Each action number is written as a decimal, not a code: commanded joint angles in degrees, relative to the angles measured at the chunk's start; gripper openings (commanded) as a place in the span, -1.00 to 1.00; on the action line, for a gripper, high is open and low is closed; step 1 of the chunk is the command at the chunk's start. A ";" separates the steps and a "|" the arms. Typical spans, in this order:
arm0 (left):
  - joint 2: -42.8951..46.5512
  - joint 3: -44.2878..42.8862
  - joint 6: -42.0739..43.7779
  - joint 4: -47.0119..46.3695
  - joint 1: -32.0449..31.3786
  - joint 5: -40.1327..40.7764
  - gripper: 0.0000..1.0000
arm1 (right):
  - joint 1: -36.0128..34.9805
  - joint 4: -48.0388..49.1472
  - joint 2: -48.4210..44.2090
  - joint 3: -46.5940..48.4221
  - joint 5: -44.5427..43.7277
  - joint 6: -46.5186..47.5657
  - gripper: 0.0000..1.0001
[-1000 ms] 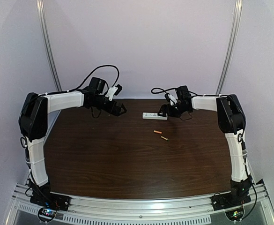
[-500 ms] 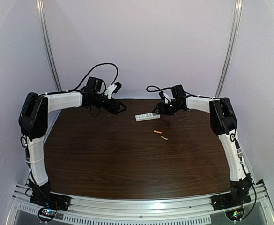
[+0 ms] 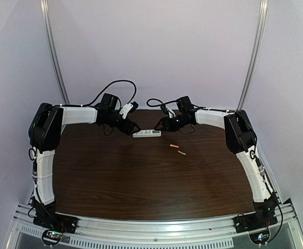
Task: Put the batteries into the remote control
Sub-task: Move the remote control to the center of the board, then pick up the remote control from the center of the board, then pass from the left arm to the right
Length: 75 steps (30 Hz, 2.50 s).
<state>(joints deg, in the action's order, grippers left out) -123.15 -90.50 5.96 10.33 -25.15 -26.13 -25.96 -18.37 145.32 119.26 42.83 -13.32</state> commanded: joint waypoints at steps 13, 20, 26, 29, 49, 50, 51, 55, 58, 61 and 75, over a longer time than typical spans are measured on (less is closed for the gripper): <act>-11.69 -12.84 17.32 6.59 -0.34 -0.57 0.77 | 2.21 14.06 -9.01 -10.89 6.17 -7.15 0.23; -15.44 -17.55 18.29 11.63 -0.43 -3.60 0.63 | 4.16 16.76 -17.39 -18.40 6.05 -7.23 0.26; -15.88 -16.82 20.44 13.10 -2.12 1.77 0.37 | 5.09 18.16 -24.13 -24.47 5.74 -6.91 0.26; -15.79 -15.79 21.84 13.87 -3.33 4.88 0.14 | 5.63 18.35 -28.19 -29.04 5.48 -6.58 0.26; 10.70 13.32 1.48 2.45 -4.51 -7.58 -0.73 | 5.01 21.41 -55.00 -51.58 3.71 -0.28 0.39; 12.58 14.45 0.04 2.40 -4.68 -10.13 -0.74 | 3.83 22.10 -56.78 -52.94 3.64 1.27 0.41; 14.19 15.36 -1.23 2.46 -4.92 -12.54 -0.74 | 2.56 21.73 -58.59 -54.02 3.04 3.04 0.42; 20.51 18.06 -4.35 4.91 -7.31 -21.85 -0.78 | -3.83 13.24 -65.19 -55.83 -0.22 15.64 0.46; 24.99 20.29 -5.28 7.82 -9.88 -25.77 -0.80 | -9.73 10.02 -72.34 -59.18 -4.37 22.34 0.51; 29.81 23.30 -5.20 10.34 -11.36 -30.13 -0.80 | -14.28 9.35 -78.22 -62.52 -7.73 23.83 0.54; 37.88 27.04 -3.88 15.14 -20.35 -52.61 -0.80 | -33.86 -11.37 -84.52 -55.88 -20.03 30.38 0.52</act>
<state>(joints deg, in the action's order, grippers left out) -85.08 -63.75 1.96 24.62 -41.32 -71.24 -55.02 -21.02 59.79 59.20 30.72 13.17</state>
